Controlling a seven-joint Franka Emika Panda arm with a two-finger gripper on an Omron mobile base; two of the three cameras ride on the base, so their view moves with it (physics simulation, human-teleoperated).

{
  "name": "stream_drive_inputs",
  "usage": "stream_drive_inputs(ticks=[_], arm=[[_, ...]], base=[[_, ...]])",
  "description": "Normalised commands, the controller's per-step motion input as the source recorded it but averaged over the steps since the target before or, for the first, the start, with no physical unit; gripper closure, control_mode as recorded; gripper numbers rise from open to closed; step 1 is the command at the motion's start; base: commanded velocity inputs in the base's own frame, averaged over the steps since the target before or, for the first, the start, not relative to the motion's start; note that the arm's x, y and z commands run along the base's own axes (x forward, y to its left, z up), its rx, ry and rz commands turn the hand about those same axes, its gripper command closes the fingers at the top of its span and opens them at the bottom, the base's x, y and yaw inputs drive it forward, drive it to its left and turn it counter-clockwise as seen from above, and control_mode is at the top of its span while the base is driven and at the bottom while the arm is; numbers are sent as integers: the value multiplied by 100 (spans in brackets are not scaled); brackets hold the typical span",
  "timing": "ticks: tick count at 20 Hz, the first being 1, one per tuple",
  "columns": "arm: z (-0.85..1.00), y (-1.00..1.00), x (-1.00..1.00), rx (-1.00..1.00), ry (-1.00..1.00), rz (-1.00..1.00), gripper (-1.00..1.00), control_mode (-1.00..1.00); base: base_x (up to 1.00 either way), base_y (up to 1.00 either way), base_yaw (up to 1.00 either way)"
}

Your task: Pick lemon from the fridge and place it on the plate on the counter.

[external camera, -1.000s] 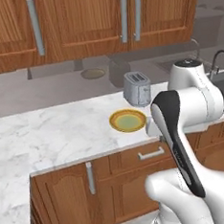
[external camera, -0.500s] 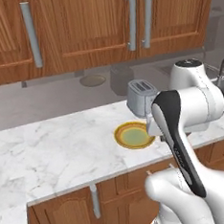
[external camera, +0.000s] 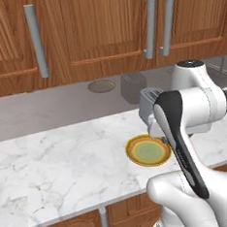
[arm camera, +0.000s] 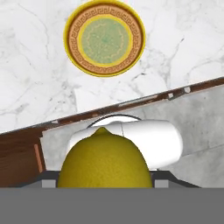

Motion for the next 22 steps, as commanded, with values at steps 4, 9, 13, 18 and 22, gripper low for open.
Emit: stream_drive_inputs(ticks=[4,9,13,18,22], arm=[[-11,-9,14,1,0,4,100,-100],[-53,-42,65,2,2,20,100,-100],[-65,-36,76,1,1,16,100,-100],[-69,-10,69,0,0,10,100,-100],[-78,0,68,0,1,5,100,-100]], base=[[37,-23,11],[0,0,0],[0,0,0],[0,0,0],[0,0,0]])
